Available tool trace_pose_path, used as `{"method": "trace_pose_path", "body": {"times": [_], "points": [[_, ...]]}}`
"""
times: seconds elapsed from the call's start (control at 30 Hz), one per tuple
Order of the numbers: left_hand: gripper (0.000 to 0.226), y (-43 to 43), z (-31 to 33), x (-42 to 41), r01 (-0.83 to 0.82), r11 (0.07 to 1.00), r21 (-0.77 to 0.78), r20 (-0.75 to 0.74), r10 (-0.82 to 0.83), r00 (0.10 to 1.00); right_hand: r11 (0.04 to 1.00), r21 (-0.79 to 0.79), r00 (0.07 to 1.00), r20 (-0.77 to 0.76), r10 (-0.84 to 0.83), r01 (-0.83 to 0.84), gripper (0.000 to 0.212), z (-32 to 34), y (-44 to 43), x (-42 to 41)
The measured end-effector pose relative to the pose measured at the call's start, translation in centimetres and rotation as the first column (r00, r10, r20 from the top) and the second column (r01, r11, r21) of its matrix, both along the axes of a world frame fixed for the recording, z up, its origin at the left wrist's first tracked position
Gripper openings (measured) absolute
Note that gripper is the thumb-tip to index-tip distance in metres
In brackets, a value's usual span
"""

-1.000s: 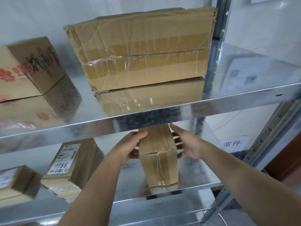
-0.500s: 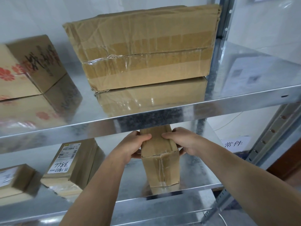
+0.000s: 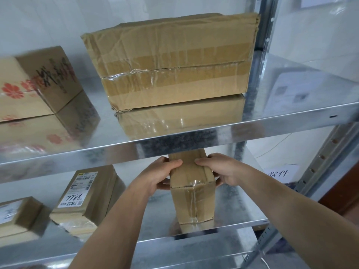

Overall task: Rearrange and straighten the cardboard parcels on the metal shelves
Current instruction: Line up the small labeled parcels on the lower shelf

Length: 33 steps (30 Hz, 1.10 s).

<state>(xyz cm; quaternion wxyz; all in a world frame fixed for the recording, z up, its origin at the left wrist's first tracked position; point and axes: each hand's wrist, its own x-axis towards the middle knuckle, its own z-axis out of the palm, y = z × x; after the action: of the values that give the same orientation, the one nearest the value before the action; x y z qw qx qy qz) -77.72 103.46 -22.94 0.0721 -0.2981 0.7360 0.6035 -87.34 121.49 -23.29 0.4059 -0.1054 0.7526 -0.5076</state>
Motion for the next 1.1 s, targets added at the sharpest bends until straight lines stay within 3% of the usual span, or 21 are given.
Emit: {"method": "trace_pose_path", "body": {"times": [0.3, 0.5, 0.7, 0.87, 1.0, 1.1], "points": [[0.022, 0.3, 1.1, 0.1, -0.028, 0.995, 0.098, -0.11, 0.039, 0.993, 0.983, -0.146, 0.994, 0.023, -0.107, 0.109, 0.04, 0.1, 0.8, -0.4], [0.029, 0.3, 1.0, 0.4, -0.143, 0.965, 0.22, -0.159, 0.18, 0.971, 0.941, -0.266, 0.978, 0.085, -0.193, 0.209, 0.034, 0.2, 0.6, -0.7], [0.035, 0.1, -0.2, 0.7, -0.236, 0.907, 0.349, -0.15, 0.303, 0.941, 0.922, -0.244, 0.951, 0.151, -0.27, 0.301, 0.037, 0.2, 0.6, -0.2], [0.055, 0.1, -2.2, 1.1, -0.298, 0.873, 0.387, -0.088, 0.357, 0.93, 0.941, -0.218, 0.964, 0.121, -0.237, 0.259, 0.045, -0.6, 0.7, 0.1], [0.032, 1.2, -3.0, 1.0, -0.295, 0.892, 0.342, -0.047, 0.33, 0.943, 0.959, -0.183, 0.974, 0.11, -0.198, 0.216, 0.044, -1.9, 0.2, 0.5], [0.031, 1.6, -3.7, 0.9, -0.261, 0.922, 0.284, -0.026, 0.28, 0.96, 0.978, -0.126, 0.983, 0.099, -0.156, 0.167, 0.04, -2.8, 0.1, 0.9]]}}
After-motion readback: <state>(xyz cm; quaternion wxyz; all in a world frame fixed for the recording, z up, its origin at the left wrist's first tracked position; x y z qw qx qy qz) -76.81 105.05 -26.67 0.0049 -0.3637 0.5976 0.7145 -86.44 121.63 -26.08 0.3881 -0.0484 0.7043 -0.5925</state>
